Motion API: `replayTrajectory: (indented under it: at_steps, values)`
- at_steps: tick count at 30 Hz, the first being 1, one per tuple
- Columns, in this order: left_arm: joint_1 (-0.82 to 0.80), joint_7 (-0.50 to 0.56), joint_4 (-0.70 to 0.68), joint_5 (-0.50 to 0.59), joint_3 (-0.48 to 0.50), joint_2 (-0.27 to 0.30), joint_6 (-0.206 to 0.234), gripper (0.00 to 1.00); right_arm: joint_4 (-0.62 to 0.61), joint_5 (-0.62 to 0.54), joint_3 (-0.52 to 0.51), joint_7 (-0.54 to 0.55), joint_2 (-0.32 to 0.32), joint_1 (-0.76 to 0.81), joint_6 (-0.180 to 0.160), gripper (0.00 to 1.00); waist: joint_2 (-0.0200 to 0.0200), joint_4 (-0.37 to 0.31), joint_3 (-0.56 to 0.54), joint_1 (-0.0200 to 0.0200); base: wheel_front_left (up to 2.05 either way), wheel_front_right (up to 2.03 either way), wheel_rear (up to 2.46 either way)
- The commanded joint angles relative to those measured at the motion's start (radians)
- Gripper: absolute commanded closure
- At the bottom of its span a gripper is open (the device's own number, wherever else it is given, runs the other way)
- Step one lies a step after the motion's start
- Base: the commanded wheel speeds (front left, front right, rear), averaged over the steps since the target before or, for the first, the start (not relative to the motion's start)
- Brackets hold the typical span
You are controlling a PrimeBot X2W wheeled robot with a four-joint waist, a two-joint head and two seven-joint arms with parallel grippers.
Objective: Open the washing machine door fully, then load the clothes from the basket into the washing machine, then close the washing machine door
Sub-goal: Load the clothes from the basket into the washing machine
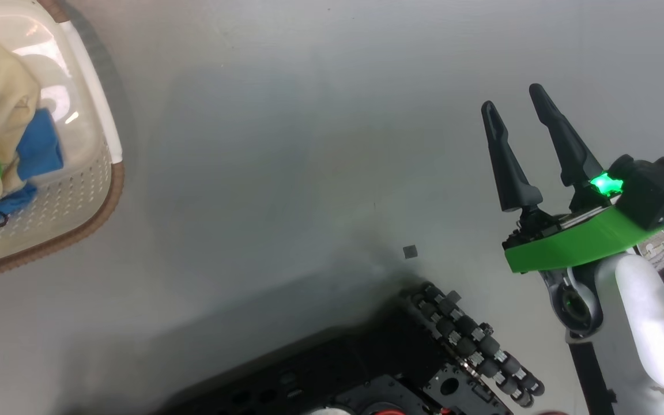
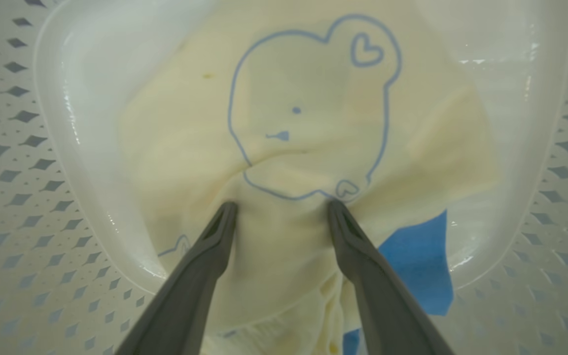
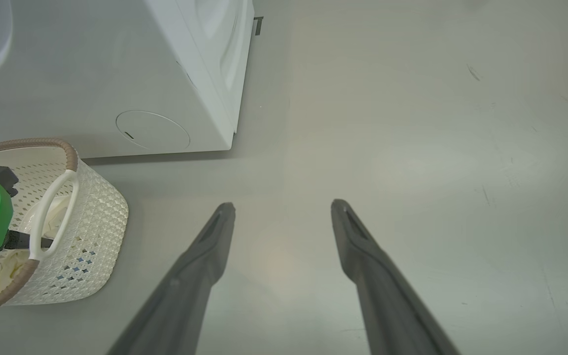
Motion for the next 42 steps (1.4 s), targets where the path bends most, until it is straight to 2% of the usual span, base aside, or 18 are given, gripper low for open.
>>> replayTrajectory:
  at_steps: [1, 2, 3, 4, 12, 19, 33, 38, 42]
  values:
    - [0.023, 0.017, 0.003, -0.001, 0.01, 0.029, 0.01, 0.0, -0.026, 0.0, 0.006, 0.003, -0.011, 0.061, 0.0, 0.0, 0.0, 0.002, 0.0, 0.0, 0.0, 0.0, 0.0]
    - [0.022, 0.031, 0.005, -0.004, 0.01, 0.023, 0.014, 0.04, -0.03, 0.0, 0.005, 0.005, -0.011, 0.063, 0.0, 0.0, 0.0, 0.004, 0.001, 0.0, 0.0, 0.0, 0.0]
    - [0.022, 0.038, 0.007, -0.01, 0.014, 0.018, 0.016, 0.57, -0.033, 0.0, 0.005, 0.007, -0.011, 0.064, 0.0, 0.0, 0.0, 0.005, 0.001, 0.0, 0.0, 0.0, 0.0]
    - [0.021, 0.037, 0.007, -0.017, 0.018, 0.013, 0.018, 1.0, -0.038, 0.0, 0.004, 0.009, -0.011, 0.065, 0.0, 0.0, 0.0, 0.006, 0.001, 0.0, 0.0, 0.0, 0.0]
    - [0.026, -0.013, 0.004, -0.047, 0.034, 0.005, 0.014, 1.0, -0.051, 0.002, -0.004, 0.016, -0.011, 0.059, 0.0, 0.0, 0.0, 0.011, 0.0, 0.0, 0.0, 0.0, 0.0]
    - [0.042, -0.169, -0.033, -0.063, 0.047, 0.01, 0.009, 1.0, -0.041, -0.007, -0.021, 0.011, -0.011, 0.038, 0.0, 0.0, 0.0, 0.034, -0.029, 0.0, 0.0, 0.0, 0.0]
    - [0.127, -0.538, -0.096, -0.094, 0.069, -0.066, 0.01, 1.0, -0.071, -0.094, -0.147, 0.057, -0.011, 0.058, 0.0, 0.0, 0.0, 0.135, -0.216, 0.0, 0.0, 0.0, 0.0]
    - [0.186, -0.595, -0.145, -0.072, 0.055, -0.09, 0.044, 1.0, -0.091, -0.112, -0.178, 0.078, -0.011, 0.084, 0.0, 0.0, 0.0, 0.163, -0.304, 0.0, 0.0, 0.0, 0.0]
    - [0.269, -0.604, -0.257, -0.07, 0.078, -0.102, 0.066, 1.0, -0.101, -0.127, -0.181, 0.097, -0.011, 0.104, 0.0, 0.0, 0.0, 0.169, -0.387, 0.0, 0.0, 0.0, 0.0]
